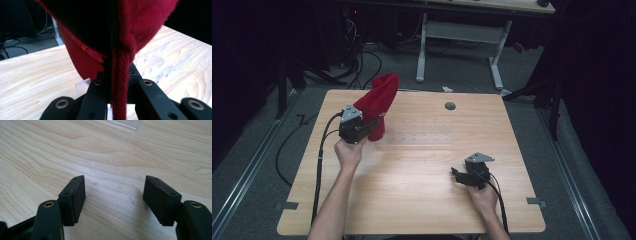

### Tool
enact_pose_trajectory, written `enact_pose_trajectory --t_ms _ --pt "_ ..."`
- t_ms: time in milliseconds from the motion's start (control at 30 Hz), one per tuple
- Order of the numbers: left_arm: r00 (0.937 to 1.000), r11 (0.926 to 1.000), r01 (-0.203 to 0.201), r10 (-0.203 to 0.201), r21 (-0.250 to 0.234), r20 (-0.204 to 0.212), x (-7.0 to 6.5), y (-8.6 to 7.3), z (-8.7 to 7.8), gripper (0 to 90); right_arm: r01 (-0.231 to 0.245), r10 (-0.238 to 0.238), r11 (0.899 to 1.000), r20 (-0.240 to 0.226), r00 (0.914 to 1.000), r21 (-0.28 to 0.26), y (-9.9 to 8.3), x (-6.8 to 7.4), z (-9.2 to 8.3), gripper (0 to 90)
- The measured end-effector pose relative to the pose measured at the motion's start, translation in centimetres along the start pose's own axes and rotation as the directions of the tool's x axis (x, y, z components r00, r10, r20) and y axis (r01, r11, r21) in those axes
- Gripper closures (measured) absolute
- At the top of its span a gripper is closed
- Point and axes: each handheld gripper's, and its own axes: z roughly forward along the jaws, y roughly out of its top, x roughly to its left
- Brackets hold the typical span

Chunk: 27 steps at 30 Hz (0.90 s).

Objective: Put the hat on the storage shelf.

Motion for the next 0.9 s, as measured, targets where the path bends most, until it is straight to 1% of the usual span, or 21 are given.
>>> enact_pose_trajectory --t_ms 33,67,133,233,333,533,633,700,767,867,900 --pt "1.0 0.9999 -0.001 0.001 0.011 -0.005 0.2 -0.3 0.0 83.0 0.001 -0.001 1.0 0.0 1.0 0.0 0.0 0.0 0.0 34.6" --pt "1.0 0.9999 0.003 -0.003 0.011 -0.006 0.3 -0.5 -0.1 82.9 0.0 0.0 1.0 0.0 1.0 0.0 0.0 0.0 0.0 34.7" --pt "0.9997 0.9997 0.025 -0.025 0.003 -0.007 0.5 -0.6 -0.3 82.9 -0.001 0.001 1.0 0.0 1.0 0.0 0.0 0.0 0.0 34.6" --pt "0.9996 0.9996 0.028 -0.028 0.006 -0.007 0.6 -0.7 -0.5 82.7 -0.003 0.003 1.0 0.0 1.0 0.001 0.0 0.0 0.0 34.6" --pt "0.9992 0.9991 0.039 -0.039 0.018 -0.011 0.7 -0.8 -0.7 82.2 -0.003 0.003 1.0 -0.001 1.0 0.001 0.0 0.0 0.0 34.6" --pt "0.9983 0.9983 0.048 -0.047 0.034 -0.035 1.0 -1.2 -1.3 80.0 -0.003 0.003 1.0 0.0 1.0 0.002 0.0 0.0 0.0 34.6" --pt "0.997 0.9974 0.063 -0.062 0.034 -0.046 1.3 -1.3 -1.5 77.2 -0.001 0.001 1.0 0.0 1.0 0.001 0.0 0.0 0.0 34.6" --pt "0.9966 0.9974 0.062 -0.06 0.035 -0.055 1.4 -1.3 -1.7 74.5 -0.002 0.002 1.0 0.0 1.0 0.002 0.0 0.0 0.0 34.6" --pt "0.996 0.9976 0.061 -0.058 0.033 -0.068 1.5 -1.3 -1.8 69.2 0.001 -0.001 1.0 0.0 1.0 0.001 0.0 0.0 0.0 34.6" --pt "0.9938 0.9961 0.086 -0.084 0.02 -0.072 1.6 -1.0 -2.2 58.8 -0.003 0.003 1.0 -0.001 1.0 0.002 0.0 0.0 0.0 34.6" --pt "0.9937 0.996 0.088 -0.086 0.018 -0.072 1.6 -0.9 -2.3 56.5 -0.003 0.003 1.0 -0.001 1.0 0.002 0.0 0.0 0.0 34.6"
